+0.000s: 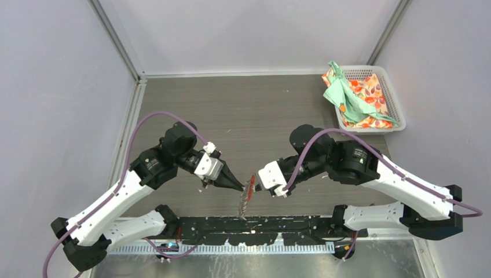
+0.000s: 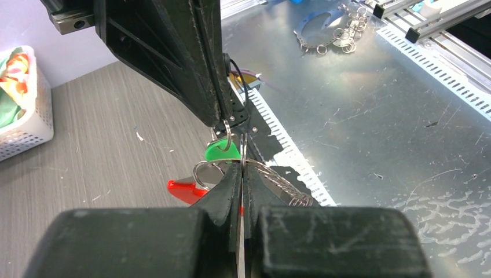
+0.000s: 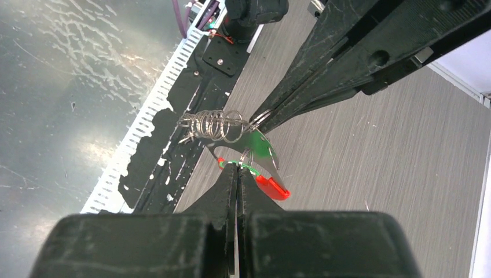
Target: Put the keys on the keyring
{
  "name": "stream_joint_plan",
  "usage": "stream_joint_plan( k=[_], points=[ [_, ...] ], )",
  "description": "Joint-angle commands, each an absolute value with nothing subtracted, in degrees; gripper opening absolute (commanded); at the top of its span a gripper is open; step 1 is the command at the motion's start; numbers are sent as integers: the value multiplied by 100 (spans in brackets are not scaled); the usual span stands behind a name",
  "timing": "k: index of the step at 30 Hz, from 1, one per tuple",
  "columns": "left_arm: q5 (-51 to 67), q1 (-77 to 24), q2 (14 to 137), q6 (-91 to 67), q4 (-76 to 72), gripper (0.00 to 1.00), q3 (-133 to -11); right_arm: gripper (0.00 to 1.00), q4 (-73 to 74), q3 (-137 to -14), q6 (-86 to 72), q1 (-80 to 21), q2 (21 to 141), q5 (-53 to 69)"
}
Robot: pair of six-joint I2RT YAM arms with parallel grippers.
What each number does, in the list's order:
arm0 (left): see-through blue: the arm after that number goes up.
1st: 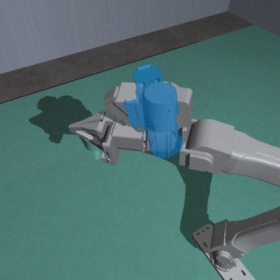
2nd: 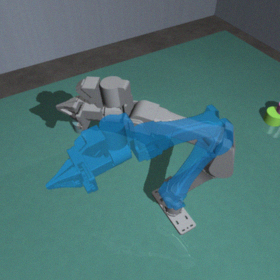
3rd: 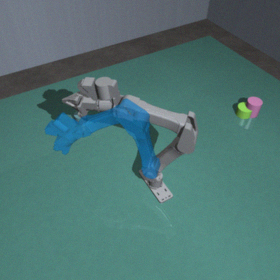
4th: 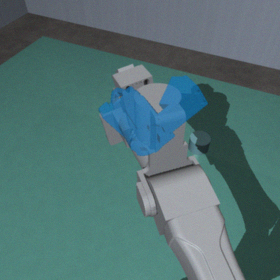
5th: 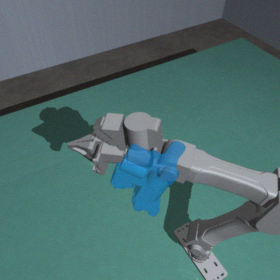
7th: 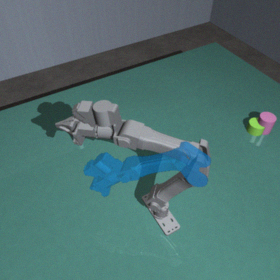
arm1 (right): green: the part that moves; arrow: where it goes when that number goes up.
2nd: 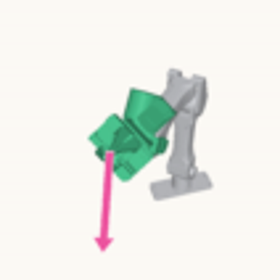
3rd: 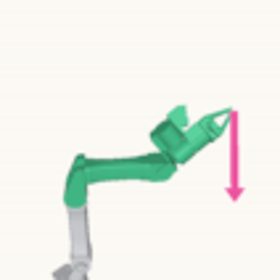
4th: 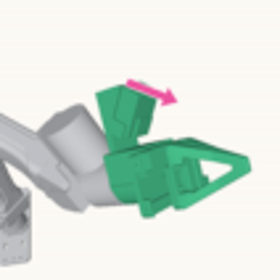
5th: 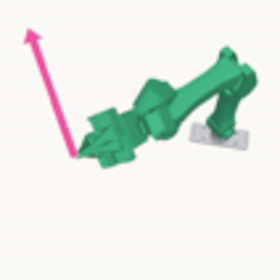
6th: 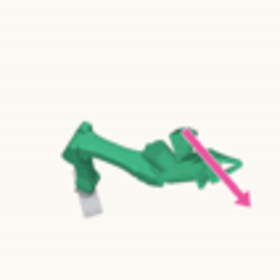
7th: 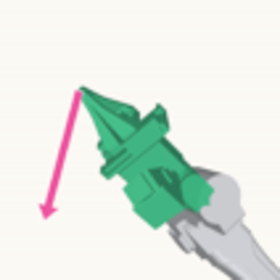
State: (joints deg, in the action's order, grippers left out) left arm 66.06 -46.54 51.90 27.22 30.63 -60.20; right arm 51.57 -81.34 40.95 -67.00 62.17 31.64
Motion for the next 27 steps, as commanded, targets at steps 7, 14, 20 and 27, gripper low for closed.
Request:
stream_joint_plan(
  k=[7,14,20,27],
  points=[
    [6804,-4685,5168,2590,2878,0,-6179,1,5376,-8639,4523,-7128,6403,2521],
    [6851,-4693,5224,2539,3059,0,-6195,1,5853,-8992,4812,-7336,6599,2244],
    [6867,-4693,5303,2308,3021,0,-6214,1,6176,-9262,4972,-7568,6752,2013],
    [6796,-4693,5326,2167,2923,0,-6194,1,6261,-9422,5044,-7771,6856,1892]
  ],
)
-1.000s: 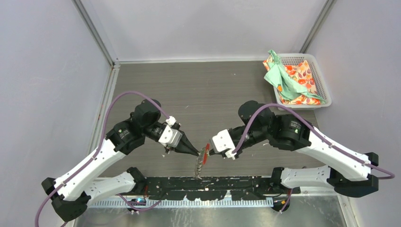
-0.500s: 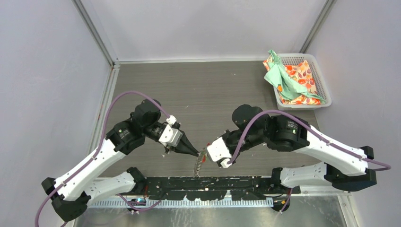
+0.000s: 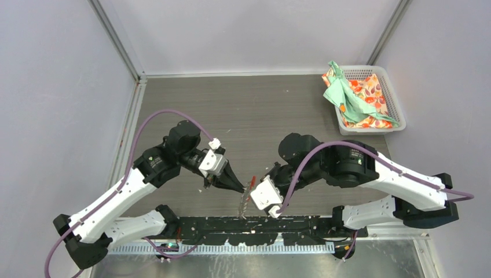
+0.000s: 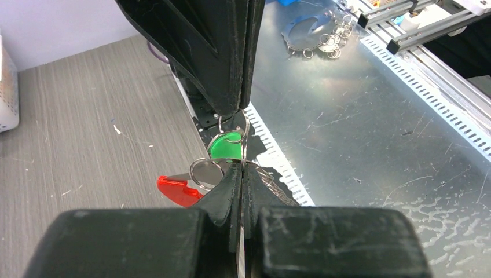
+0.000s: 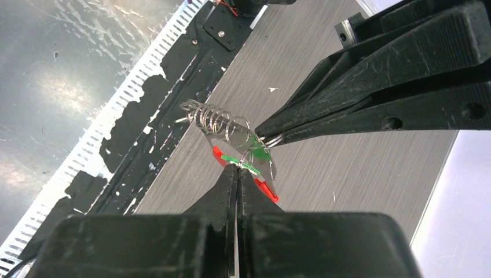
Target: Put the keys on the keyring
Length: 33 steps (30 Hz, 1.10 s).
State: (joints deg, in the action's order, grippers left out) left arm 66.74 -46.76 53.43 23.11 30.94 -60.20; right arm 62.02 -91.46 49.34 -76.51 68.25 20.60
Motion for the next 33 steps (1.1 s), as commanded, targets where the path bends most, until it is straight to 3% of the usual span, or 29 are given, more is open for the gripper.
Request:
stream_joint_plan(
  k=[1,33],
  points=[
    [6780,-4693,5320,2148,2908,0,-6182,1,6278,-9448,5052,-7815,6873,1871],
    [6652,-4693,5142,2066,2868,0,-6006,1,6173,-9444,5080,-7955,6880,1433]
  ],
)
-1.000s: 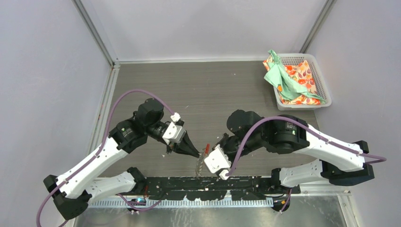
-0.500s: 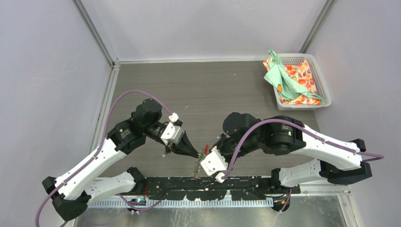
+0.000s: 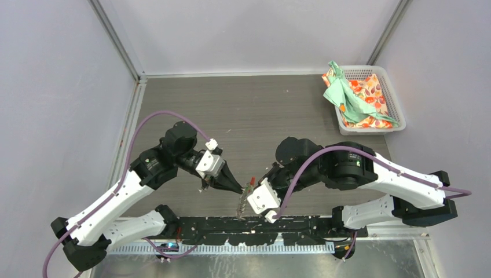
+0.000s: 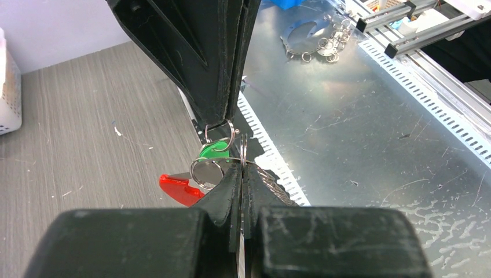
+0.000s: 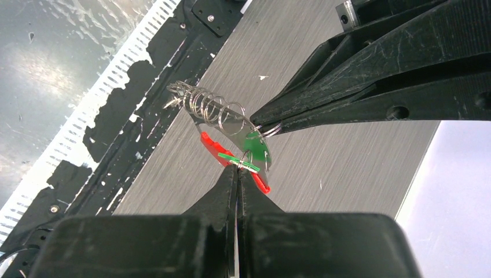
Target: Put the keys on the keyring
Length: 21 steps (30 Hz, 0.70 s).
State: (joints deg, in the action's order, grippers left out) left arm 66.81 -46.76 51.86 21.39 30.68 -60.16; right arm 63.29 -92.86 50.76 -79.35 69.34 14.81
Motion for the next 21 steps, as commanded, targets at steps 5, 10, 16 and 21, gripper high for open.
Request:
stream_joint_plan(
  k=[5,10,16,21],
  points=[
    [6497,-4693,5168,2070,2906,0,-5978,1,6163,-9470,5089,-7967,6942,1450],
    [6410,-4693,5159,2103,2903,0,-5952,1,6170,-9492,5089,-7959,6973,1484],
    [6392,-4693,5143,2111,2902,0,-5948,1,6173,-9484,5089,-7959,7004,1465],
    [6405,-4693,5147,2118,2904,0,-5950,1,6170,-9492,5045,-7963,7013,1368]
  ],
)
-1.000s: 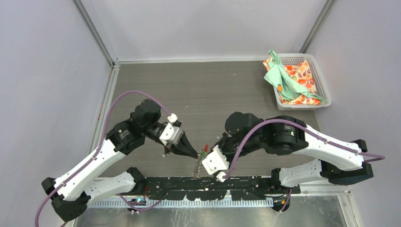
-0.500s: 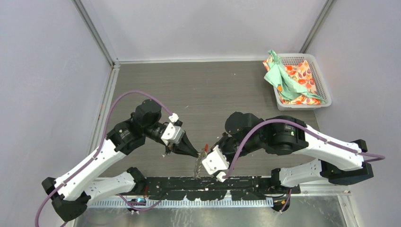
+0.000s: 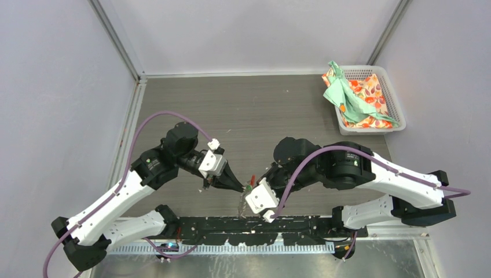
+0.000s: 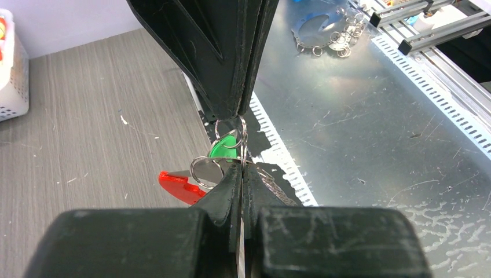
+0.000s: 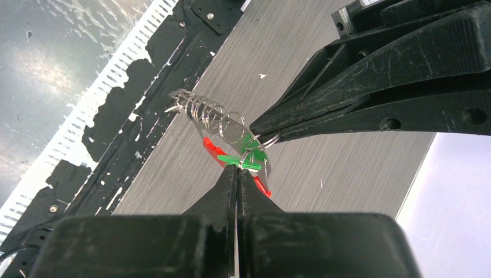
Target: Put the keys on the keyring
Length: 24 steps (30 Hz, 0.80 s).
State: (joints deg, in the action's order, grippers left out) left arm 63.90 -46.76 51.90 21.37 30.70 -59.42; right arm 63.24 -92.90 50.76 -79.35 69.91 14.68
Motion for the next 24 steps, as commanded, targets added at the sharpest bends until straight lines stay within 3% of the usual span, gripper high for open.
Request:
stream_joint_plan(
  k=[1,24],
  points=[
    [6405,-4693,5148,2120,2904,0,-5950,1,6170,-9499,5041,-7963,7019,1363],
    [6276,-4693,5120,2050,2936,0,-5893,1,6144,-9691,5194,-7956,7178,1503]
  ],
)
